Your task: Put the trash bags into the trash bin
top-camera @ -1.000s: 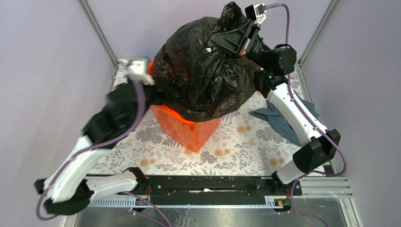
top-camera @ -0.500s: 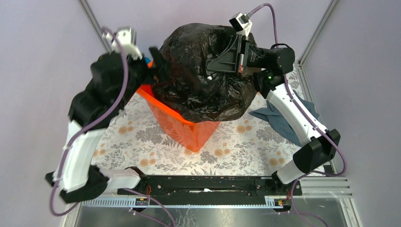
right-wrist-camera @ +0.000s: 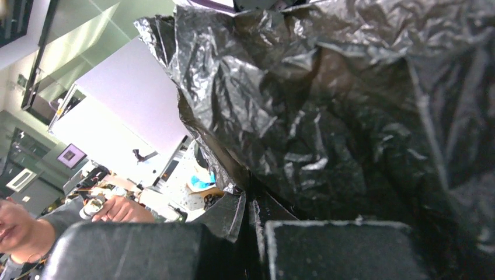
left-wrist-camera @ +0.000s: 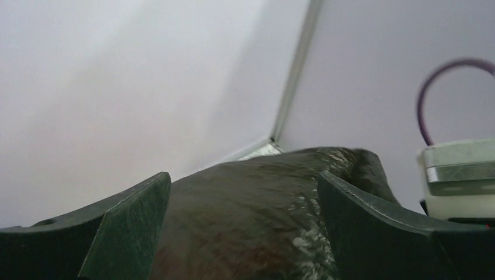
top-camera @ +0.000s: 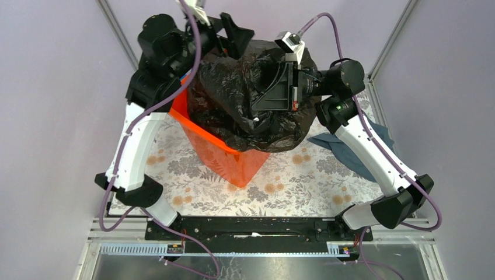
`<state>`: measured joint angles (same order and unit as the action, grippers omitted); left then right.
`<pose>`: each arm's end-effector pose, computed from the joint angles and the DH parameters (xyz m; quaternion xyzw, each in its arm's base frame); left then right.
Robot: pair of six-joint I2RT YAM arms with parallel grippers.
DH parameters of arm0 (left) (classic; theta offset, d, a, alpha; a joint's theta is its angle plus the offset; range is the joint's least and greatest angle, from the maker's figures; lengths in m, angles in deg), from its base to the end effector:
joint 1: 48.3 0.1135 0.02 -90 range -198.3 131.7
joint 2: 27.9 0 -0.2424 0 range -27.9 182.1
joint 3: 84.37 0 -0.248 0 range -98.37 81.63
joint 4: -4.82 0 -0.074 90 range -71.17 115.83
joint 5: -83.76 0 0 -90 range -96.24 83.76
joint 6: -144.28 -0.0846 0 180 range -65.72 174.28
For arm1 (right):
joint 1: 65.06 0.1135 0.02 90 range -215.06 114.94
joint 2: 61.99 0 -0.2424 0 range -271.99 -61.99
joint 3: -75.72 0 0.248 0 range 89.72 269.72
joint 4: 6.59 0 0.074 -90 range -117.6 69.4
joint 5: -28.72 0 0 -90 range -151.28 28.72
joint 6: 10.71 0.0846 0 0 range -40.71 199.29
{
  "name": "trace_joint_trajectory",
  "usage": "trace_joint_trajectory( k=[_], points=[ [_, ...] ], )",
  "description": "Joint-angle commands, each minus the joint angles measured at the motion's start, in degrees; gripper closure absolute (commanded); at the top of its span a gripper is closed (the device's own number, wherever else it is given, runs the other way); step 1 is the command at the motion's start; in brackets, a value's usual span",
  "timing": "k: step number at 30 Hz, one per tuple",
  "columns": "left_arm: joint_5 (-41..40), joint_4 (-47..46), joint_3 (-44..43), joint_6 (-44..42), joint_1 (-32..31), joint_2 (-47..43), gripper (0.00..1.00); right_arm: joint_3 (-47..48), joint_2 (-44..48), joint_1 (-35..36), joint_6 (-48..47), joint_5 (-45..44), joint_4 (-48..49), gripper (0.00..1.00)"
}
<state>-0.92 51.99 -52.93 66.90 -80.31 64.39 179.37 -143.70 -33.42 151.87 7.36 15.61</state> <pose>0.2703 -0.1782 0.5870 0.1440 0.6329 -0.3165 0.6918 0.2058 0.2194 0.5190 -0.3739 0.4831 0.7352 0.2938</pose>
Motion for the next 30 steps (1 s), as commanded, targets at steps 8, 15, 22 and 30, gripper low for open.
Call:
trace_joint_trajectory(
  k=[8,15,22,30],
  points=[
    [30.38,-4.61,2.17,-4.84,0.17,7.83,0.01,3.22,0.56,5.17,-11.30,-0.34,-9.51,1.00],
    [33.80,-2.48,8.40,-7.94,0.19,4.48,0.42,4.44,0.28,6.83,-12.52,-0.61,-11.00,1.00],
    [0.79,0.80,21.19,-9.27,0.19,-8.41,0.87,6.82,-0.63,7.48,-14.12,-1.91,-10.92,1.00],
    [-35.19,10.34,34.77,-2.42,0.19,-19.32,1.00,9.77,-5.32,7.56,-12.57,-10.17,-7.47,1.00]
  ],
)
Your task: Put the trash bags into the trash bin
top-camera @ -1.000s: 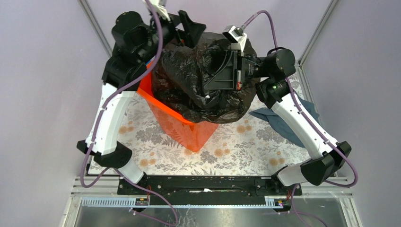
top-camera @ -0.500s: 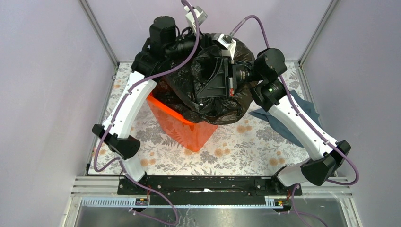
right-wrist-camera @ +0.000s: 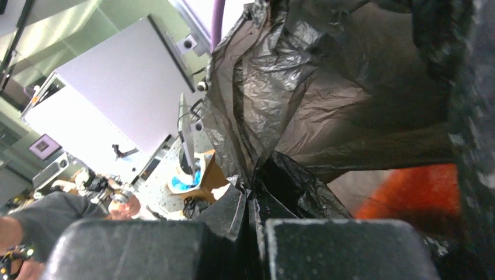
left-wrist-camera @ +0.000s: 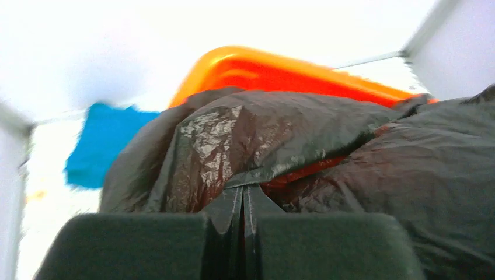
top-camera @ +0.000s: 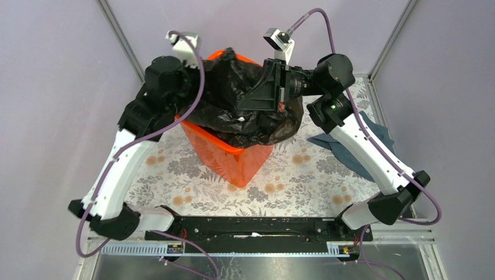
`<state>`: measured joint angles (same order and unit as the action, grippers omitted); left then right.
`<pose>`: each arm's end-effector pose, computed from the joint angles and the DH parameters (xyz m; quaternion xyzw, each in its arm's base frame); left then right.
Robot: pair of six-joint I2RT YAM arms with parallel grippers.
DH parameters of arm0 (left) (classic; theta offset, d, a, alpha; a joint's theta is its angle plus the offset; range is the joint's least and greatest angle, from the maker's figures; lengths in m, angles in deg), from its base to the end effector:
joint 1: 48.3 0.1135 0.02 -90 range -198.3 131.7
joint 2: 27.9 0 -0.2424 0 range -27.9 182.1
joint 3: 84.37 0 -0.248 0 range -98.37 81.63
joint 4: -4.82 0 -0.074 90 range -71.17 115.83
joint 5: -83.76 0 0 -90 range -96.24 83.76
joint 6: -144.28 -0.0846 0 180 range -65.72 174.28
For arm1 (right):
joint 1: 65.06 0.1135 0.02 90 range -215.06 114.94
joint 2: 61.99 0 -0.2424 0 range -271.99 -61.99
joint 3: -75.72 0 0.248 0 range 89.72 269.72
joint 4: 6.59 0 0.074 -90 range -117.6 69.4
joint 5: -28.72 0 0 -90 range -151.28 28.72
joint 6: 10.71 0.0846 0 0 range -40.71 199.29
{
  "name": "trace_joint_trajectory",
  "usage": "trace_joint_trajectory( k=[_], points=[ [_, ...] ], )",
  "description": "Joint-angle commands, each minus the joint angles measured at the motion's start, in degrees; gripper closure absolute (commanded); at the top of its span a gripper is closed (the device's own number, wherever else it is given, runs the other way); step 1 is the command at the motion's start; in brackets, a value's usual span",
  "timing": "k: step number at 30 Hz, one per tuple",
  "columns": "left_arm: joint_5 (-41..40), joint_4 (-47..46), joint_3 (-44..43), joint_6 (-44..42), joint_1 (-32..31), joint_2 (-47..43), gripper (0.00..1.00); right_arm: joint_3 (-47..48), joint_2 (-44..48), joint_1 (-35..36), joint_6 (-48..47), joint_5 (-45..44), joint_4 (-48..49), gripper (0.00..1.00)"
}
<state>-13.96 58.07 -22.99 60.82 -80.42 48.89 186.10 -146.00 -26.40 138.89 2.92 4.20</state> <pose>0.2636 -0.1521 0.4836 0.1294 0.7625 -0.1600 0.6134 0.1908 0.2501 0.5317 -0.3995 0.4571 0.7284 0.3176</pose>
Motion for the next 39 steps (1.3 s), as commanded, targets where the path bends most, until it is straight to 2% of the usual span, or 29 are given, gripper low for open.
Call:
trace_joint_trajectory(
  k=[1,4,8,10,12,14,17,23,26,30,34,36,39],
  points=[
    [-24.12,4.64,6.31,4.20,0.30,-5.13,1.00,3.60,-3.96,0.55,1.04,-6.96,4.49,1.00],
    [-26.70,4.52,9.80,4.43,0.31,-7.16,1.00,5.78,-6.69,0.46,1.66,-9.92,5.35,1.00],
    [-28.79,5.40,9.31,4.91,0.32,-5.15,1.00,8.67,-8.92,-0.92,-1.75,-13.96,5.00,1.00],
    [-26.61,5.83,7.44,5.26,0.32,-3.99,1.00,9.98,-10.15,-3.06,-3.27,-16.33,2.75,1.00],
    [-22.74,5.66,5.58,5.47,0.35,-3.72,0.97,10.91,-11.95,-5.99,0.23,-17.49,2.44,1.00],
    [-16.77,4.42,5.09,4.83,0.32,-4.53,0.81,11.02,-13.70,-8.19,4.95,-16.90,4.48,1.00],
    [-8.67,3.66,4.25,5.49,0.38,-6.32,0.37,11.95,-15.27,-8.86,6.53,-15.96,3.42,1.00],
    [-9.69,2.46,3.75,9.12,0.31,-14.12,0.02,8.95,-11.68,-8.91,5.20,-21.96,-3.60,1.00],
    [-4.09,2.79,1.21,9.99,0.32,-17.03,0.01,8.14,-10.18,-8.91,5.44,-26.88,-6.34,1.00],
    [10.58,1.57,-0.79,11.57,0.30,-19.68,0.01,9.48,-10.03,-8.92,5.34,-29.86,-7.82,1.00],
    [8.39,2.80,-2.47,12.96,0.31,-21.46,0.01,9.71,-9.93,-8.93,5.25,-31.16,-8.51,1.00],
    [10.77,3.96,-3.91,12.71,0.31,-20.70,0.01,9.14,-9.38,-8.92,5.03,-32.51,-9.11,1.00],
    [27.11,3.15,-4.19,13.60,0.31,-17.41,0.01,7.71,-8.24,-8.94,5.23,-35.15,-9.01,1.00]
  ],
)
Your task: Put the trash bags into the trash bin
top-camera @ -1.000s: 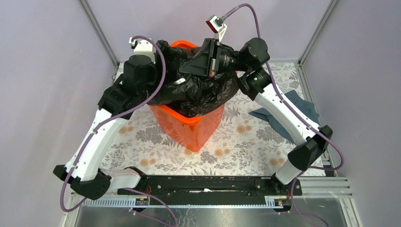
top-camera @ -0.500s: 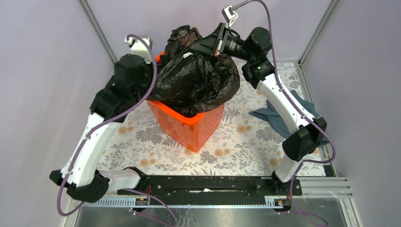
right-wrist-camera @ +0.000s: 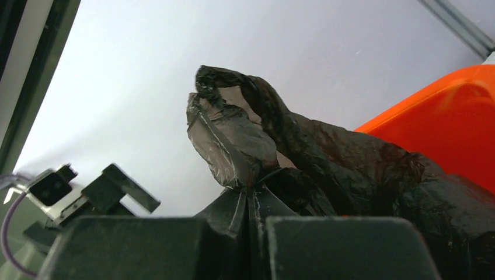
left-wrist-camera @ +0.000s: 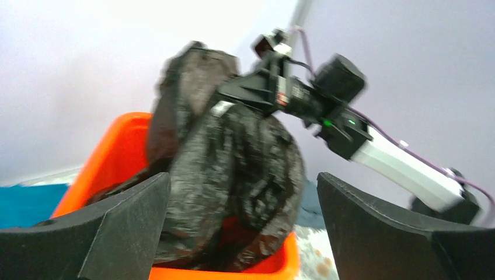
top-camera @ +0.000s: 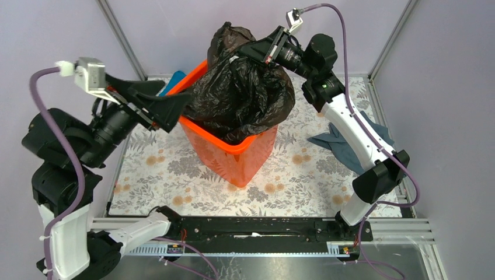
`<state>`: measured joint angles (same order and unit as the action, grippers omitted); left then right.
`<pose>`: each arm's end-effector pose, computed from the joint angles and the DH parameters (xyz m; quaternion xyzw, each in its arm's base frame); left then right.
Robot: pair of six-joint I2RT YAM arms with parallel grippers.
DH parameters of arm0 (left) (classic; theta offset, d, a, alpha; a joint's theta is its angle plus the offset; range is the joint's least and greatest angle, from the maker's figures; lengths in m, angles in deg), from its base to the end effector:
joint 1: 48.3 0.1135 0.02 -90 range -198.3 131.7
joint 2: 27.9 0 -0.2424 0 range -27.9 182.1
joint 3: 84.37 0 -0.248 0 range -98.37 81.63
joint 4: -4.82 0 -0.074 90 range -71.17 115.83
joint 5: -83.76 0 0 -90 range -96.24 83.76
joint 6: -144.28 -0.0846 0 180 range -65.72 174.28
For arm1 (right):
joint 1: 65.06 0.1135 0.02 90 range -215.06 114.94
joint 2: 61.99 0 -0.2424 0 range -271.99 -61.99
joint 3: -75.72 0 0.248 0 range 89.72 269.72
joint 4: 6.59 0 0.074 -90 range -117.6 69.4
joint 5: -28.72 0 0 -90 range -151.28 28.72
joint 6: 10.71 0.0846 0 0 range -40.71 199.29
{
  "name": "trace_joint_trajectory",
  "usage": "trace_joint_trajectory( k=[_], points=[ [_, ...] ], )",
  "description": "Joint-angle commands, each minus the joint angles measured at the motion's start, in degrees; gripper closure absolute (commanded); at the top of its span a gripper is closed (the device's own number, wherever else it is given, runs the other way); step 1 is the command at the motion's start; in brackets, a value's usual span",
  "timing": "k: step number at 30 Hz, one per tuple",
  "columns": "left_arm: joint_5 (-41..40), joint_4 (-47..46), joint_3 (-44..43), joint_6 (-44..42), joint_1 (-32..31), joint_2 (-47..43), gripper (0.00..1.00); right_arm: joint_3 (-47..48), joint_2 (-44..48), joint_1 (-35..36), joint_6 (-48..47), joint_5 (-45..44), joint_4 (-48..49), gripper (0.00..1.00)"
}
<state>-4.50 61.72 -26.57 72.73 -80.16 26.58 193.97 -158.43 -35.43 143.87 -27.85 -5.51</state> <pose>0.1082 -0.0702 0.5700 0.0860 0.6315 -0.3363 0.6933 0.3339 0.2435 0.5028 -0.0697 0.5769 0.6929 0.4268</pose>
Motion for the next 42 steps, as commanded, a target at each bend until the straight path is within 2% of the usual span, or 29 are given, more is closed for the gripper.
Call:
trace_joint_trajectory(
  k=[1,2,4,8,10,13,16,25,28,30,34,36,39,40,42],
  points=[
    [24.67,-1.18,-0.28,2.54,0.04,6.80,0.01,-0.44,4.55,0.14,0.26,-4.95,0.80,1.00],
    [32.00,-1.83,0.28,3.15,0.00,8.33,0.01,-0.79,4.82,0.13,0.32,-5.25,1.20,1.00],
    [33.49,-6.04,3.66,5.31,-0.87,9.40,0.01,-1.17,5.15,0.11,0.57,-5.13,1.78,1.00],
    [23.04,-8.56,7.97,2.08,-9.43,10.07,0.01,-2.63,6.08,0.08,0.95,-4.90,2.43,1.00],
    [17.13,-7.92,7.56,0.58,-16.16,12.86,0.01,-3.34,6.33,0.14,1.15,-4.88,2.69,1.00],
    [0.14,-3.87,4.29,-3.17,-25.69,18.58,0.06,-3.80,6.41,0.15,1.56,-4.57,3.07,1.00],
    [-10.03,-3.29,2.90,-4.03,-27.46,21.79,0.10,-4.67,6.82,0.16,2.01,-4.12,3.74,1.00],
    [-24.02,-0.02,-0.48,-6.35,-30.72,28.63,0.08,-6.81,7.72,0.15,1.75,-3.25,4.66,1.00],
    [-30.35,2.74,-1.44,-5.38,-30.73,30.85,0.13,-7.69,7.85,0.09,2.33,-2.91,5.87,1.00],
    [-31.72,3.11,-1.05,-4.89,-30.64,31.56,0.18,-8.12,7.86,0.12,2.55,-2.84,6.25,1.00],
    [-33.48,1.36,0.34,-3.63,-30.30,31.25,0.45,-8.53,7.85,0.15,2.92,-2.46,6.90,1.00],
    [-34.13,-0.21,1.82,-3.14,-30.28,30.30,0.49,-8.78,7.93,0.09,2.93,-2.42,6.88,1.00],
    [-33.65,-3.88,5.29,-3.33,-30.24,27.07,0.48,-8.88,7.94,0.12,2.77,-2.22,6.84,1.00],
    [-33.57,-4.57,5.96,-3.34,-30.20,26.37,0.43,-8.89,7.94,0.14,2.73,-2.14,6.82,1.00],
    [-33.15,-5.80,7.10,-3.57,-30.27,25.02,0.22,-9.10,7.95,0.08,2.72,-2.11,6.94,1.00]
  ],
)
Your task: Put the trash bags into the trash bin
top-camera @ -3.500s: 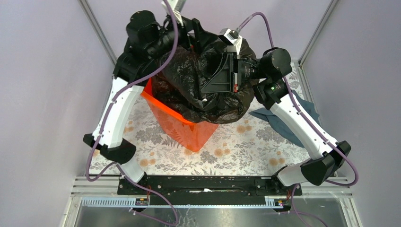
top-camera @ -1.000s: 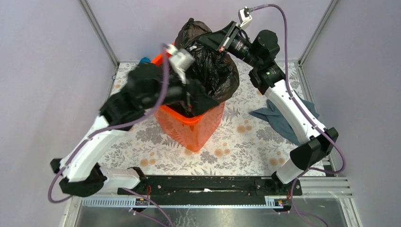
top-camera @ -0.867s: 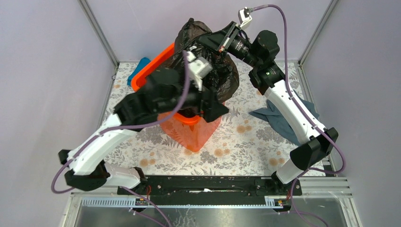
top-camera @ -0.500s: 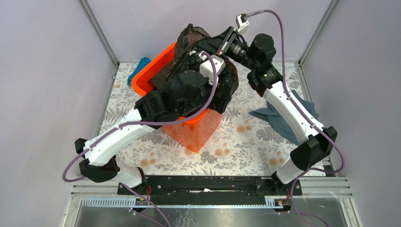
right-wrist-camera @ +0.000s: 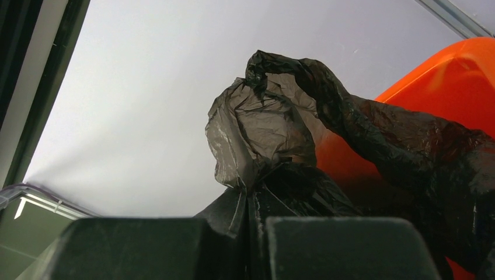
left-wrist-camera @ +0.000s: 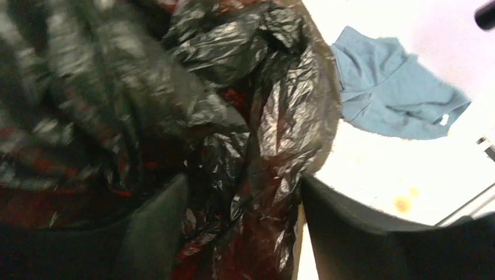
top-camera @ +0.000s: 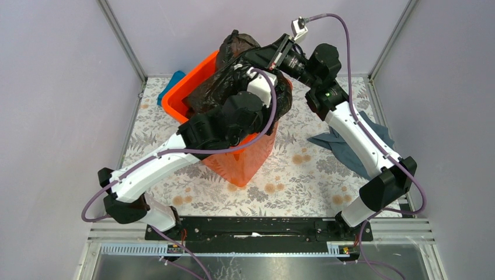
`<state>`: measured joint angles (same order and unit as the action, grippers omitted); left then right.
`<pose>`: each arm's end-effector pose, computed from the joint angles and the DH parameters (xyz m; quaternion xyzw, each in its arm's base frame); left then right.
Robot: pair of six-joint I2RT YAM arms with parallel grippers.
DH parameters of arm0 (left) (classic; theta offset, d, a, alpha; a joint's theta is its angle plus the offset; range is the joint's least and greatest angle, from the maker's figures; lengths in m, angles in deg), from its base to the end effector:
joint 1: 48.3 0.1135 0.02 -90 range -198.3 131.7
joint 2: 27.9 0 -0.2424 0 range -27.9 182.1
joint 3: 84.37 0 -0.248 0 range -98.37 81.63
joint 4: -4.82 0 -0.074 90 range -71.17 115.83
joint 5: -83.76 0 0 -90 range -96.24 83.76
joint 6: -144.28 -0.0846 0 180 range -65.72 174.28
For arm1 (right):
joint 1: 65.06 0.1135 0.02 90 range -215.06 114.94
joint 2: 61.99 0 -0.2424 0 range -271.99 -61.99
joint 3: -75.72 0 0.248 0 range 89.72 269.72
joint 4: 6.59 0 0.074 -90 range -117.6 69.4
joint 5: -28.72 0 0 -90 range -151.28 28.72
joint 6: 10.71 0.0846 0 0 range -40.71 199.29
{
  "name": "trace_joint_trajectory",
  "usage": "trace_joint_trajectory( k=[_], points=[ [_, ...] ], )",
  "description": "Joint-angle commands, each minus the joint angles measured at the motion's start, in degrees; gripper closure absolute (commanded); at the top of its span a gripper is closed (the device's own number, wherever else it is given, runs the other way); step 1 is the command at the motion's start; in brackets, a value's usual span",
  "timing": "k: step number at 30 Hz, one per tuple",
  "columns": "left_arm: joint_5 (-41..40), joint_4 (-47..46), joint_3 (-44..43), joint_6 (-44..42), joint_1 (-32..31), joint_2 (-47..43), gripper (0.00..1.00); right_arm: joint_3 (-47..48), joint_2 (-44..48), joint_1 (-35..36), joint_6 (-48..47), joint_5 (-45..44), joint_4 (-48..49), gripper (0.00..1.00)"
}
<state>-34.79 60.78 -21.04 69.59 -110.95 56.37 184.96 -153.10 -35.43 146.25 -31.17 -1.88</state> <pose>0.1926 -0.2844 0.4283 0.2018 0.7968 -0.1736 0.5425 0.3233 0.2327 0.4902 -0.0341 0.5753 0.6962 0.4280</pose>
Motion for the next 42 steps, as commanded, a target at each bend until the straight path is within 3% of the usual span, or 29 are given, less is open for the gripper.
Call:
trace_joint_trajectory(
  k=[1,5,9,14,24,30,33,34,36,42],
  points=[
    [-2.30,-5.68,2.15,-0.75,0.54,-5.34,0.19,-0.18,2.61,0.11,0.36,1.19,3.45,1.00],
    [-1.69,-6.95,2.43,-0.91,0.60,-6.47,0.22,-0.70,2.43,0.15,0.92,1.28,4.23,1.00],
    [-1.07,-8.92,2.26,-1.71,0.69,-6.19,0.31,-1.34,2.34,0.08,1.49,1.40,5.00,1.00],
    [-0.77,-8.07,0.47,-2.08,0.78,-3.96,0.47,-1.85,2.72,0.12,1.78,1.58,5.31,1.00],
    [-1.57,-6.41,3.69,-2.07,3.02,-4.31,0.93,-1.00,2.66,0.15,2.80,1.44,6.37,1.00],
    [-7.40,-3.35,13.30,-1.77,7.49,-7.19,1.00,-0.07,1.99,0.30,4.11,1.89,7.56,1.00],
    [-5.06,-2.50,16.35,-2.09,7.86,-8.69,0.99,-1.18,1.82,0.69,4.22,1.76,8.24,1.00],
    [-4.00,-1.84,16.55,-2.01,7.89,-9.07,0.94,-1.76,1.67,0.82,4.36,1.78,8.61,1.00],
    [0.24,-0.69,15.68,-1.32,7.89,-10.30,0.72,-2.51,1.32,1.07,4.67,2.01,9.34,1.00],
    [14.90,-1.62,11.37,-0.61,7.90,-18.45,0.30,-1.81,0.72,1.18,2.66,3.17,7.70,1.00]
  ],
)
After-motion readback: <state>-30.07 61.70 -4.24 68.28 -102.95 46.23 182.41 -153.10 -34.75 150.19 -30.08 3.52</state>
